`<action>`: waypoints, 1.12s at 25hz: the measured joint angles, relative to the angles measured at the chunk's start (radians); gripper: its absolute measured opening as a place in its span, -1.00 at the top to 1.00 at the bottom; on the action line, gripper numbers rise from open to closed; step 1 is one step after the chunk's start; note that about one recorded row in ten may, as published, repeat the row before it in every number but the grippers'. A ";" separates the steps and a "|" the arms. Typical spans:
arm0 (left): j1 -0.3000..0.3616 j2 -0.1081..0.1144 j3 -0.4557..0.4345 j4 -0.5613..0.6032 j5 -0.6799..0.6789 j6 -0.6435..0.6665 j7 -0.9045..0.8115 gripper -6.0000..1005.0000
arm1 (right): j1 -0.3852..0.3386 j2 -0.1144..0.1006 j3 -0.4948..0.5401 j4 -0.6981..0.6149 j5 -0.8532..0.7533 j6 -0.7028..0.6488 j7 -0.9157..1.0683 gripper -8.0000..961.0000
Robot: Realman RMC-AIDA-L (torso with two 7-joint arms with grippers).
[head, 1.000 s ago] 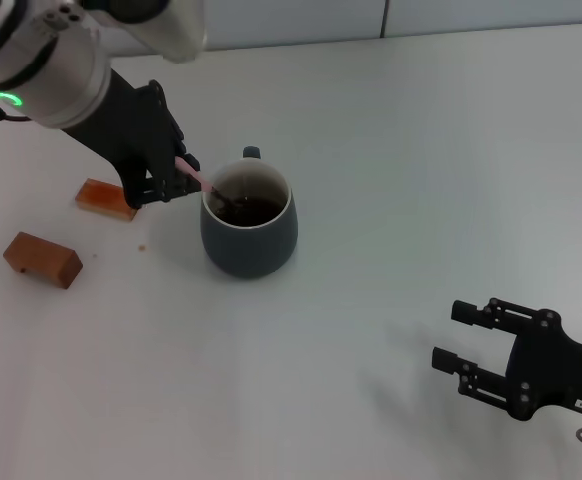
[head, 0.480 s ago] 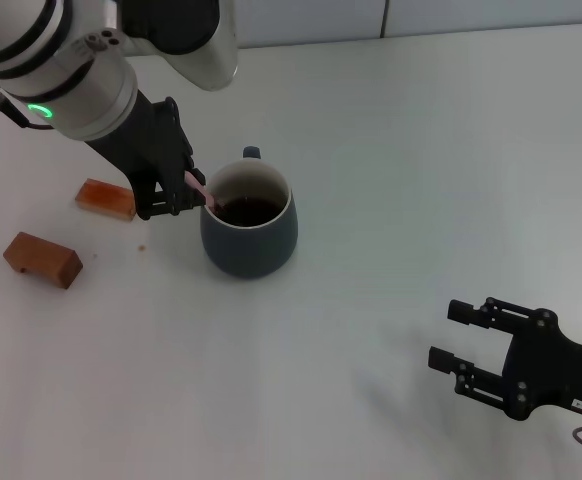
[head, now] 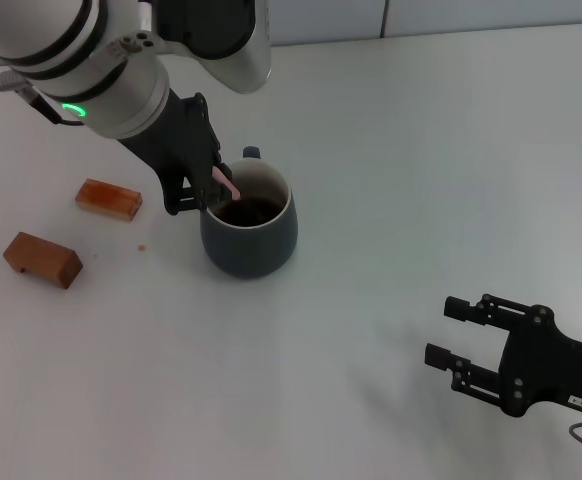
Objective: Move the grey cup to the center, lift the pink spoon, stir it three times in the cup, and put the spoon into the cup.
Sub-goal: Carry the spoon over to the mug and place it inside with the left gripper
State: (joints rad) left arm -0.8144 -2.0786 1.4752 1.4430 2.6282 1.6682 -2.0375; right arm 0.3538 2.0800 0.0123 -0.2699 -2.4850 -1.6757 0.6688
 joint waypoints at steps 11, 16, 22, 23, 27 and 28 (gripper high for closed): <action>-0.018 0.000 -0.014 -0.022 0.061 0.025 -0.011 0.62 | 0.006 0.000 0.000 0.000 0.000 0.001 0.000 -0.30; -0.017 0.000 -0.021 -0.005 0.011 0.059 0.005 0.62 | 0.006 0.000 0.000 0.000 0.000 0.001 0.000 -0.30; -0.017 0.000 -0.020 -0.023 -0.029 0.018 0.024 0.61 | 0.008 0.000 0.000 0.001 0.000 0.001 0.011 -0.30; -0.017 0.000 -0.020 -0.023 -0.029 0.018 0.024 0.61 | 0.009 0.000 0.000 0.001 0.000 0.001 0.012 -0.30; -0.018 0.000 -0.018 -0.045 -0.011 -0.027 0.016 0.60 | 0.010 0.000 0.000 0.002 0.000 0.001 0.012 -0.30; -0.018 0.000 -0.018 -0.045 -0.011 -0.027 0.016 0.60 | 0.010 0.000 0.000 0.002 0.000 0.001 0.012 -0.30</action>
State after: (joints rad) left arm -0.8328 -2.0785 1.4571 1.3979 2.6171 1.6412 -2.0218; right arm 0.3638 2.0801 0.0123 -0.2683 -2.4850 -1.6751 0.6808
